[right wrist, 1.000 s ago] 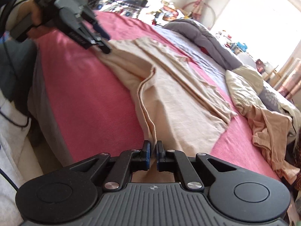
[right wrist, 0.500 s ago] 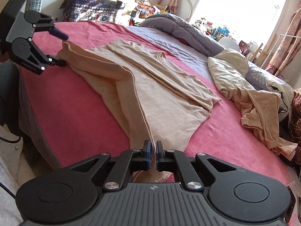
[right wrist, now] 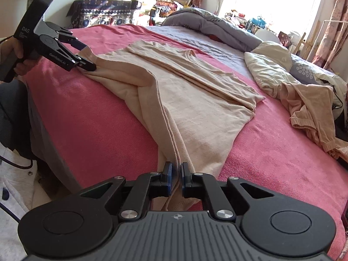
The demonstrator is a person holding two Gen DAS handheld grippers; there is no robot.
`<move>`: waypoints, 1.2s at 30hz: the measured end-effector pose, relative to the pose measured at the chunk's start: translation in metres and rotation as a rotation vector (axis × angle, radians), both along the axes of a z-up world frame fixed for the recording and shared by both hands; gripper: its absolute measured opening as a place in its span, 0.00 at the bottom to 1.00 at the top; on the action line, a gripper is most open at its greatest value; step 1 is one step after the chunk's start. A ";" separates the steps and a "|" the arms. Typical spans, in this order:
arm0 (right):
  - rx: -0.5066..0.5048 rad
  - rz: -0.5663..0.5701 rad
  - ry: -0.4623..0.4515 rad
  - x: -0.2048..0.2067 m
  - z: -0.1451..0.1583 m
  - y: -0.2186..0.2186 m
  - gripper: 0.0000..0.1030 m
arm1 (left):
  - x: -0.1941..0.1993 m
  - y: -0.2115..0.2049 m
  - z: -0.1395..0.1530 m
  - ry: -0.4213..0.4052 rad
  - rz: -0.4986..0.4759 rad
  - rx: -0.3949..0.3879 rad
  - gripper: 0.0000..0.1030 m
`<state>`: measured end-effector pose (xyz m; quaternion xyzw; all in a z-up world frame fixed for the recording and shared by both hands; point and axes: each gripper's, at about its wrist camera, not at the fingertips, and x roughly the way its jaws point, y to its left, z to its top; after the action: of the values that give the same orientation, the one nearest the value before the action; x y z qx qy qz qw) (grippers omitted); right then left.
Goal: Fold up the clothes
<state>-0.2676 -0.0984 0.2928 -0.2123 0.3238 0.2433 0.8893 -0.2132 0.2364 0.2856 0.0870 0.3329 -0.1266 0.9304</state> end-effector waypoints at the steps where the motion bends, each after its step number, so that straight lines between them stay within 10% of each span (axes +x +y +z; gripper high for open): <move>1: 0.002 -0.001 0.004 -0.001 -0.001 -0.001 0.09 | 0.000 0.005 -0.001 0.021 0.009 -0.050 0.70; 5: 0.013 -0.006 0.019 -0.001 -0.003 -0.001 0.09 | -0.002 0.019 -0.004 0.038 0.060 -0.193 0.57; 9: 0.018 -0.009 0.023 0.000 -0.004 -0.001 0.10 | -0.008 0.016 0.004 -0.026 0.067 -0.164 0.35; 25: 0.023 -0.012 0.040 -0.001 -0.006 -0.001 0.12 | -0.003 -0.003 0.009 -0.046 -0.082 0.032 0.57; 36: 0.016 -0.018 0.051 -0.002 -0.005 0.001 0.10 | -0.015 -0.009 0.014 -0.043 -0.137 0.028 0.06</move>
<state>-0.2695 -0.0972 0.2882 -0.1958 0.3463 0.2430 0.8847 -0.2286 0.2278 0.3001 0.1253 0.3079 -0.1837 0.9251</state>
